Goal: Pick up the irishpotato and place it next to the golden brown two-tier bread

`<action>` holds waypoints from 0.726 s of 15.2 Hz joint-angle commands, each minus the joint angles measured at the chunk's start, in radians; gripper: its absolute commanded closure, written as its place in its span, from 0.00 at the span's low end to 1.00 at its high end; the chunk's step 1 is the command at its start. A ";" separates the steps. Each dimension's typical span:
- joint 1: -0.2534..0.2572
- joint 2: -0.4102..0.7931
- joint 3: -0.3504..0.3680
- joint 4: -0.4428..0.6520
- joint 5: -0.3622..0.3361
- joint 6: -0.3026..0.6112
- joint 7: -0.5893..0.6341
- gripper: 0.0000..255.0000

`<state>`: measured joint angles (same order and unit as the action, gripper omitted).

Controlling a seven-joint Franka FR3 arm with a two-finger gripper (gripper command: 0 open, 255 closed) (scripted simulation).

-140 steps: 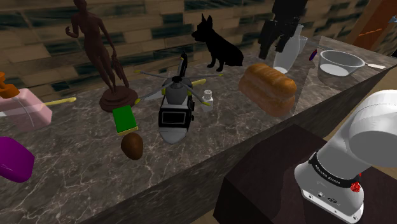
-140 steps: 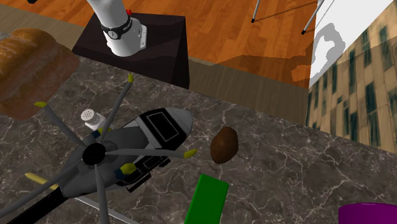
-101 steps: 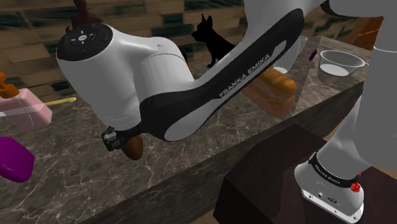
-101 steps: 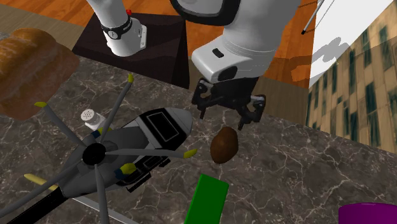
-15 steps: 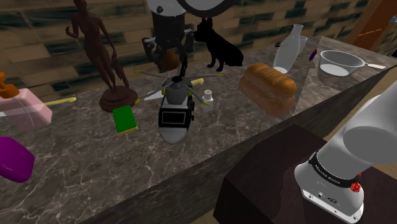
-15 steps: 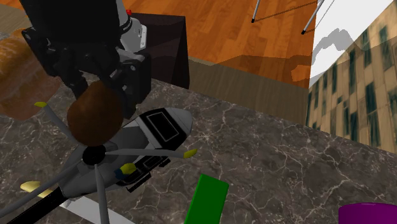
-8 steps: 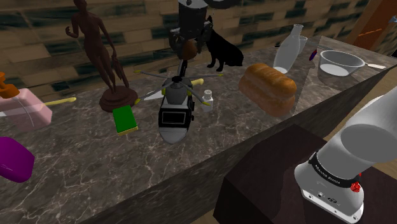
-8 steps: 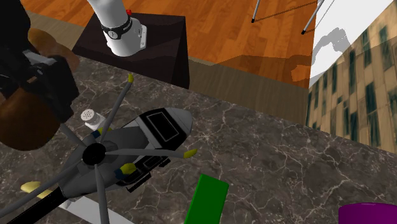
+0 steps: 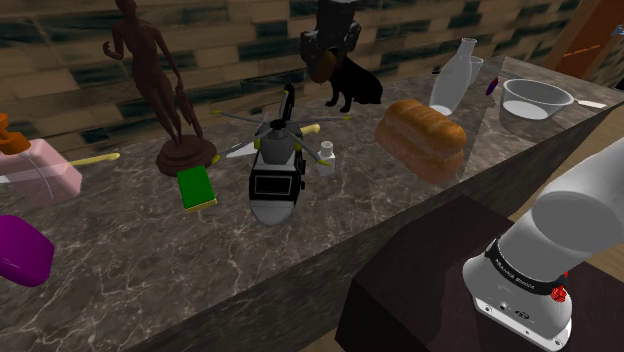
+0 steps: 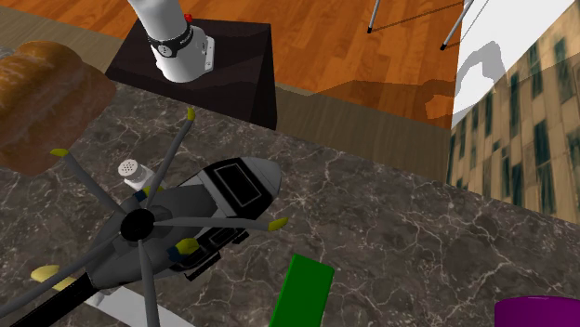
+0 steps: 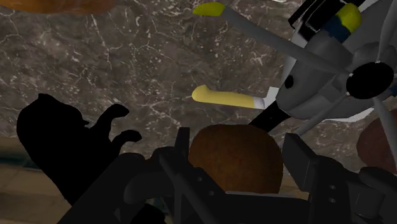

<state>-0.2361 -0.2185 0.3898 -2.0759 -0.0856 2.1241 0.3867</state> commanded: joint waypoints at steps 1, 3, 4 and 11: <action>-0.018 0.009 -0.031 -0.004 0.002 0.018 -0.050 1.00; -0.036 0.018 -0.061 0.000 0.006 0.027 -0.100 1.00; -0.045 0.024 -0.076 0.004 0.008 0.030 -0.124 1.00; -0.109 0.091 -0.172 0.065 0.021 0.047 -0.290 1.00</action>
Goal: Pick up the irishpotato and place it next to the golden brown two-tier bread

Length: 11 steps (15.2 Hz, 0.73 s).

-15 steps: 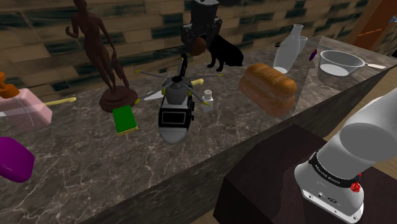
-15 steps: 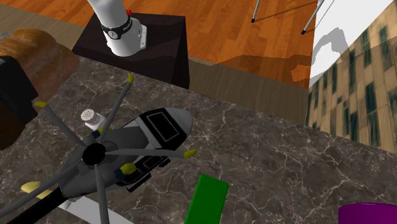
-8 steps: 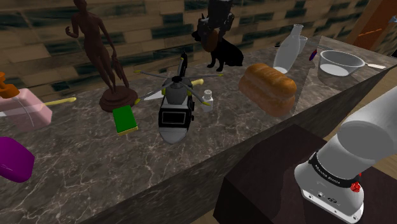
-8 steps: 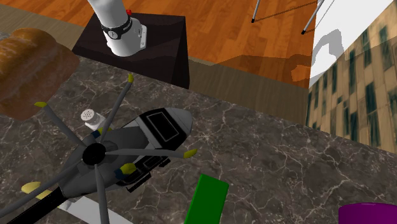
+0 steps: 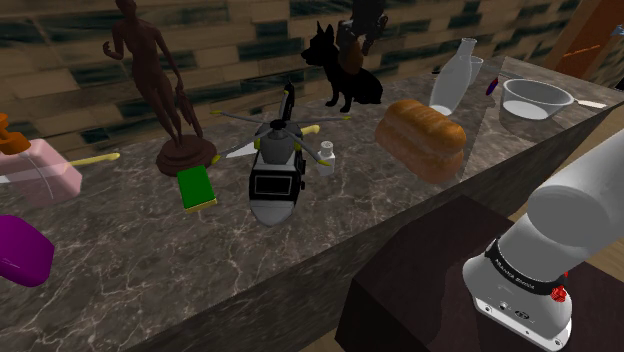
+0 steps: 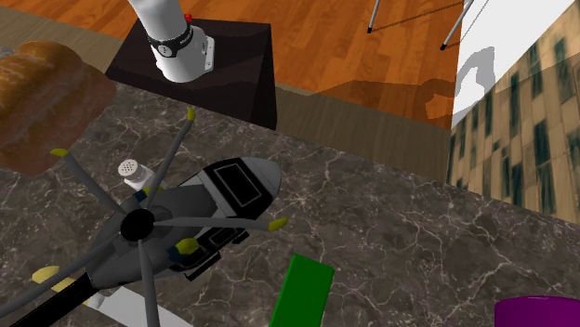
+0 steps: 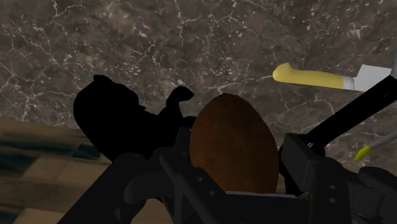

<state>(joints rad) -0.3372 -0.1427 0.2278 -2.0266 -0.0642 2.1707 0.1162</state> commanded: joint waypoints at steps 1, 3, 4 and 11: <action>-0.017 0.028 -0.023 0.030 0.002 0.001 -0.042 1.00; -0.033 0.054 -0.044 0.056 0.007 0.001 -0.083 1.00; -0.033 0.056 -0.044 0.045 0.006 0.015 -0.082 1.00; -0.034 0.074 -0.043 -0.030 -0.003 0.107 -0.072 1.00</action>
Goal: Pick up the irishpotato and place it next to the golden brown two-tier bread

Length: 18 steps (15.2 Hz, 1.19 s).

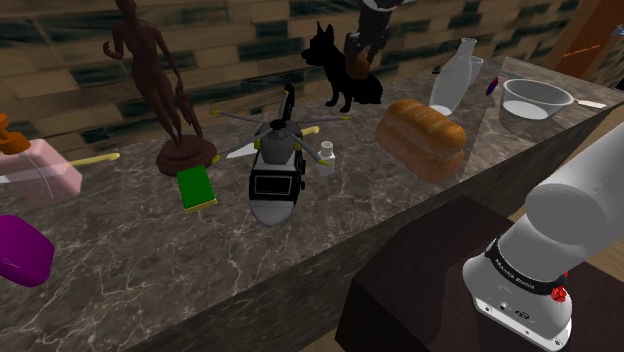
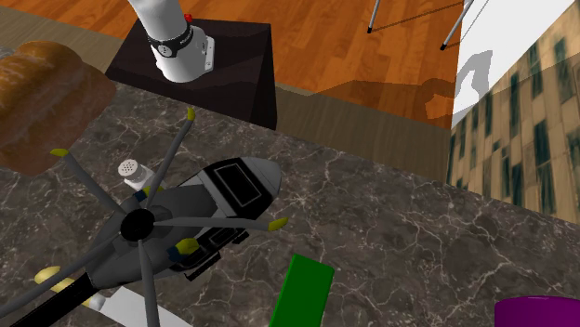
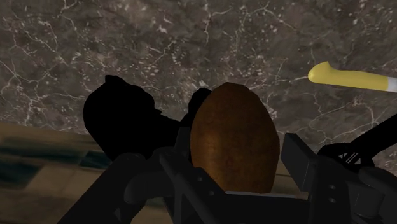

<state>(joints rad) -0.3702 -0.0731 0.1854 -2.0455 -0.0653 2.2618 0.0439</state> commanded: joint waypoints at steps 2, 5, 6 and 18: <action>-0.001 0.012 0.000 -0.030 -0.005 0.042 0.004 1.00; -0.001 0.024 0.000 -0.057 -0.011 0.081 0.010 1.00; -0.001 0.028 0.001 -0.066 -0.013 0.094 0.012 1.00; -0.002 0.099 0.001 -0.153 -0.049 0.250 0.045 1.00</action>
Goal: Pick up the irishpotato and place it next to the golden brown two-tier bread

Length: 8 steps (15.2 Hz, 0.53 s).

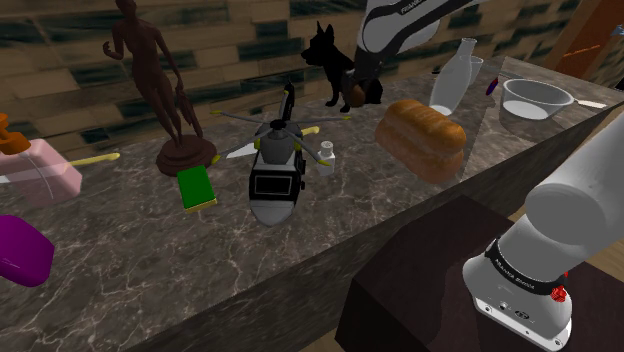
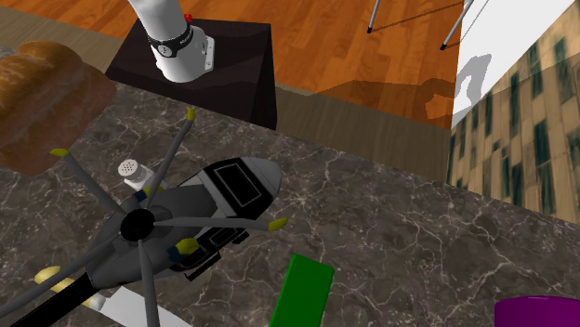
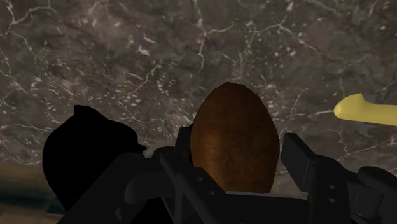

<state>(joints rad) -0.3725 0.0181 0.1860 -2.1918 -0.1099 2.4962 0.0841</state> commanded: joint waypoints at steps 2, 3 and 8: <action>0.000 0.023 -0.001 -0.018 -0.013 0.041 0.012 1.00; 0.000 0.030 -0.001 -0.024 -0.018 0.054 0.016 1.00; 0.001 0.072 -0.005 -0.048 -0.044 0.117 0.037 1.00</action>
<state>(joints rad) -0.3716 0.0808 0.1822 -2.2346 -0.1477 2.5992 0.1163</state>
